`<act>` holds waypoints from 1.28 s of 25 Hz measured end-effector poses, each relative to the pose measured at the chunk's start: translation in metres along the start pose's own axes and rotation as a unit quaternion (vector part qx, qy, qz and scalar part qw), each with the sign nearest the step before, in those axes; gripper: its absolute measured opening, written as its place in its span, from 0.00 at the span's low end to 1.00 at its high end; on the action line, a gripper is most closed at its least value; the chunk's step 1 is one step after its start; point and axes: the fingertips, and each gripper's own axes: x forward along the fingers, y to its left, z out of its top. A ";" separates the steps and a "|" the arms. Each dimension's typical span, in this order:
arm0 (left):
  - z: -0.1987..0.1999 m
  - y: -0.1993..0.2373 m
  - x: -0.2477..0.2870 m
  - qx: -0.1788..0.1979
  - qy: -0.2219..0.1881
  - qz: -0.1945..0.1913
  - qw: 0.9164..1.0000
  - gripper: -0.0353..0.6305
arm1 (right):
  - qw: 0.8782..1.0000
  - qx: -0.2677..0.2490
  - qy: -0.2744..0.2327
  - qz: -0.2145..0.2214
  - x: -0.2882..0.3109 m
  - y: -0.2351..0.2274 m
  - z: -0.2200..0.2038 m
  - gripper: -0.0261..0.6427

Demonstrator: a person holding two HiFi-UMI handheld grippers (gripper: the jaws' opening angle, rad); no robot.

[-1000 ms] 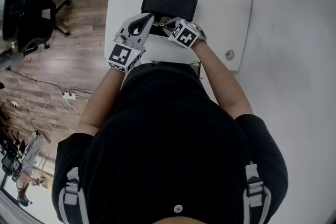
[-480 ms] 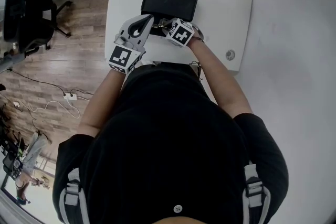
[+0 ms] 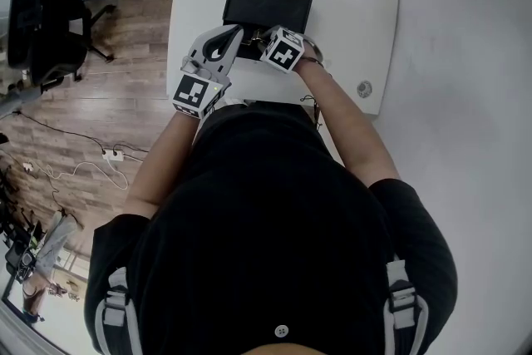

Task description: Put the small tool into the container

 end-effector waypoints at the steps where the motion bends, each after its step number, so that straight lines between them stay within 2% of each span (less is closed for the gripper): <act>1: 0.000 0.000 0.000 0.000 0.000 0.001 1.000 0.06 | 1.000 0.001 0.000 -0.002 -0.001 -0.001 0.000 0.12; 12: 0.005 0.000 0.001 0.004 -0.004 0.001 1.000 0.06 | 0.999 -0.011 -0.015 -0.036 -0.023 -0.010 0.010 0.13; 16: -0.002 -0.001 0.000 0.009 0.011 0.000 1.000 0.06 | 0.998 -0.011 -0.044 -0.046 -0.044 -0.008 0.021 0.13; 20: 0.007 -0.003 0.004 0.014 -0.001 -0.001 1.000 0.06 | 0.994 0.003 -0.092 -0.062 -0.070 -0.009 0.034 0.13; 26: 0.009 -0.004 0.008 0.039 0.006 -0.002 0.999 0.06 | 0.976 0.031 -0.187 -0.104 -0.114 -0.010 0.052 0.13; 29: 0.012 -0.004 0.008 0.038 0.004 -0.003 0.999 0.06 | 0.962 0.041 -0.239 -0.123 -0.136 -0.008 0.058 0.12; 32: 0.015 -0.005 0.009 0.037 0.002 -0.003 0.999 0.06 | 0.943 0.055 -0.298 -0.136 -0.163 -0.005 0.066 0.09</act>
